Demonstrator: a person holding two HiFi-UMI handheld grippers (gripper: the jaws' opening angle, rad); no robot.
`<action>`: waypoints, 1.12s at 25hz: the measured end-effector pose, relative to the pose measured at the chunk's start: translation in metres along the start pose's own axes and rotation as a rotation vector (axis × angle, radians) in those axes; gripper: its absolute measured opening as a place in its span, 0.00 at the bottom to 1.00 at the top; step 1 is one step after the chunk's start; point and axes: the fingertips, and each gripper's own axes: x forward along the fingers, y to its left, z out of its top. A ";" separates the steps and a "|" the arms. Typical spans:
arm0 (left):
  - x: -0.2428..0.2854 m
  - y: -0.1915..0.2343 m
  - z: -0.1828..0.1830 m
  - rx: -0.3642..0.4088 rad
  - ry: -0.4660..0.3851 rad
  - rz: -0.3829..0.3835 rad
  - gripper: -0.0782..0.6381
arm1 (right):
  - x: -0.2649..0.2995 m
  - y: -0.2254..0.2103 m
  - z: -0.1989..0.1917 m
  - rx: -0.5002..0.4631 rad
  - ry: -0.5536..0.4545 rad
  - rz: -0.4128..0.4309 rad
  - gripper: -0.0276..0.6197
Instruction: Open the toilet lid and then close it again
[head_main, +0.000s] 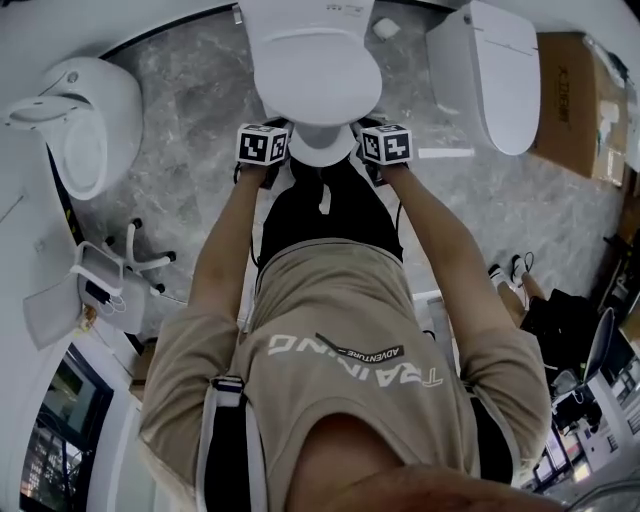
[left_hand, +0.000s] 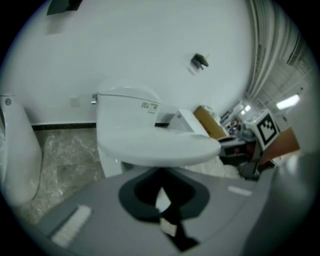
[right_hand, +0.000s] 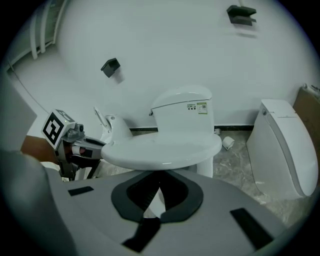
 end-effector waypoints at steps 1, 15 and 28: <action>0.000 0.001 0.003 0.002 0.000 0.003 0.11 | 0.000 0.000 0.004 -0.016 -0.003 0.002 0.06; -0.014 0.020 0.070 -0.100 -0.053 0.151 0.11 | 0.000 -0.009 0.077 -0.070 -0.005 0.074 0.06; -0.012 0.024 0.130 -0.129 -0.102 0.244 0.11 | 0.008 -0.034 0.133 -0.022 0.016 0.186 0.06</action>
